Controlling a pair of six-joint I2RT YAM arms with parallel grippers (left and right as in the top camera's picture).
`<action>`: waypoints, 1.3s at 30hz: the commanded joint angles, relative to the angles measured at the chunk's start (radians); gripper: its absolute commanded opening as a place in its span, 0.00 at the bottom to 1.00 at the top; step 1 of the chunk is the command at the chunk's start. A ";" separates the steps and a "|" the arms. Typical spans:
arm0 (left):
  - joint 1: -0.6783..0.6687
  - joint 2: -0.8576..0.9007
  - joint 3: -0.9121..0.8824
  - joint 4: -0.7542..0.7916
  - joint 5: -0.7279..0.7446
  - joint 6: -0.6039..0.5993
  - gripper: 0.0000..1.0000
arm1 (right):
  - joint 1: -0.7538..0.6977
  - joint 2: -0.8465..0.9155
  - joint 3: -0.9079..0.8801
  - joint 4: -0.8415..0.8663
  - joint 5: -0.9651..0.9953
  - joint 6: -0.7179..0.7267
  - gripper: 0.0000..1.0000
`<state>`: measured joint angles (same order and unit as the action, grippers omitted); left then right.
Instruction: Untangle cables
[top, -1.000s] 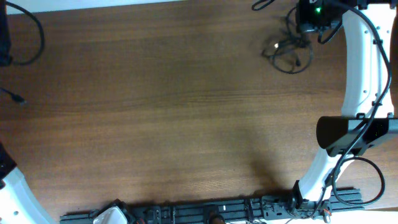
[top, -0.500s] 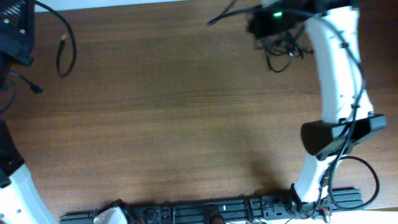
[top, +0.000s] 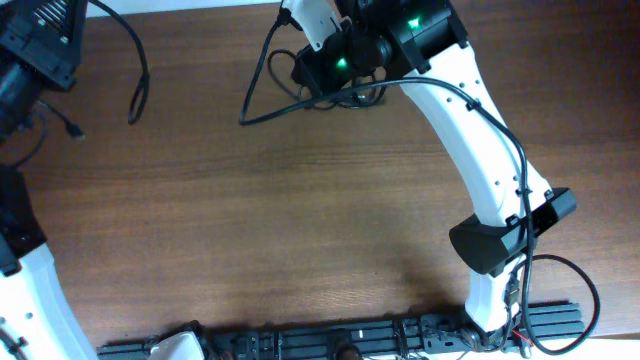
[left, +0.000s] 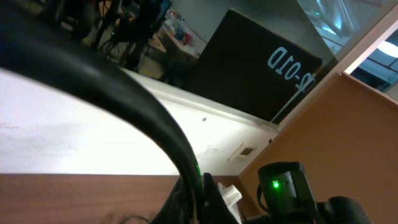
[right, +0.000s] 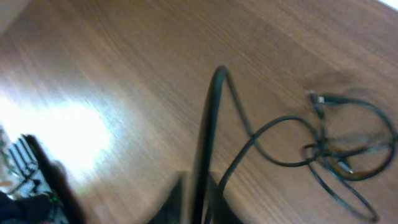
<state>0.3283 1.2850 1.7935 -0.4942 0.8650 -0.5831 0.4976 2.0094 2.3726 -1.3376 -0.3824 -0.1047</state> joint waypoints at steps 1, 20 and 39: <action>-0.003 0.000 0.023 -0.020 0.017 0.010 0.00 | -0.016 -0.008 -0.002 -0.014 0.032 -0.005 0.99; -0.348 0.073 0.023 -0.335 -0.126 0.320 0.00 | -0.048 -0.102 0.091 -0.095 -0.008 -0.072 0.96; -0.493 0.174 0.025 -0.305 -0.130 -0.001 0.00 | -0.040 -0.222 0.098 -0.087 -0.289 -0.221 0.86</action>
<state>-0.1349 1.4643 1.8011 -0.8246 0.7399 -0.4706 0.4534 1.7924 2.4611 -1.4277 -0.5941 -0.2859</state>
